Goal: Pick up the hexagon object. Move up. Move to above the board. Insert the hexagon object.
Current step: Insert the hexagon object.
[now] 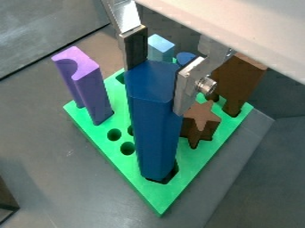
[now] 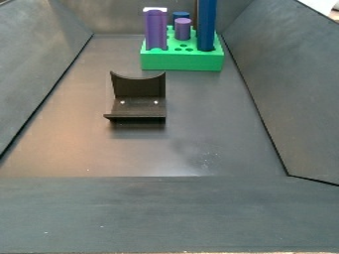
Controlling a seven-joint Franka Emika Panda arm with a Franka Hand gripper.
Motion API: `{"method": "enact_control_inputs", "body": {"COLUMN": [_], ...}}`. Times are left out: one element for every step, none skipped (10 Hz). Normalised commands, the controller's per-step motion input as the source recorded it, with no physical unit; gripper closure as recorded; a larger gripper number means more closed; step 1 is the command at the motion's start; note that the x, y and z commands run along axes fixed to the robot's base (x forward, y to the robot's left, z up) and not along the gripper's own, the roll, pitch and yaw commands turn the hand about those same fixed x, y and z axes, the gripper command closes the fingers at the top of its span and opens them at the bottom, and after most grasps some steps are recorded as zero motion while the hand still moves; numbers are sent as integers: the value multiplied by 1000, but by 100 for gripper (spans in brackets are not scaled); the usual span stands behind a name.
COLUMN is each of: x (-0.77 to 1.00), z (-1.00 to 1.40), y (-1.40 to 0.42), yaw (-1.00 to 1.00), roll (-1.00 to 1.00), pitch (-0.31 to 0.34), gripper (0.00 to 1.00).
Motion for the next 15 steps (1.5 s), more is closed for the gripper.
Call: {"method": "enact_control_inputs", "body": {"x": [-129, 0, 0, 11, 143, 214, 60, 0, -63, -106, -109, -60, -51, 0, 0], "z": [-317, -317, -289, -331, -226, -100, 0, 0, 0, -60, -63, -114, -186, -237, -249], "y": [-111, -134, -97, -89, -60, 0, 0, 37, 89, 89, 80, 146, 140, 169, 157], "yaw": [160, 209, 223, 200, 174, 0, -180, -249, -131, -63, -134, -209, -223, -240, -263], "roll": [0, -17, -21, -57, -100, -141, -220, -237, -209, -193, -154, -177, -184, -169, -157], "pitch": [-54, -109, -94, -130, -156, -201, -244, -253, -283, -273, -201, -211, -250, -220, -213], "gripper": [100, 100, 100, 100, 100, 100, 100, 100, 100, 100, 100, 100, 100, 100, 100]}}
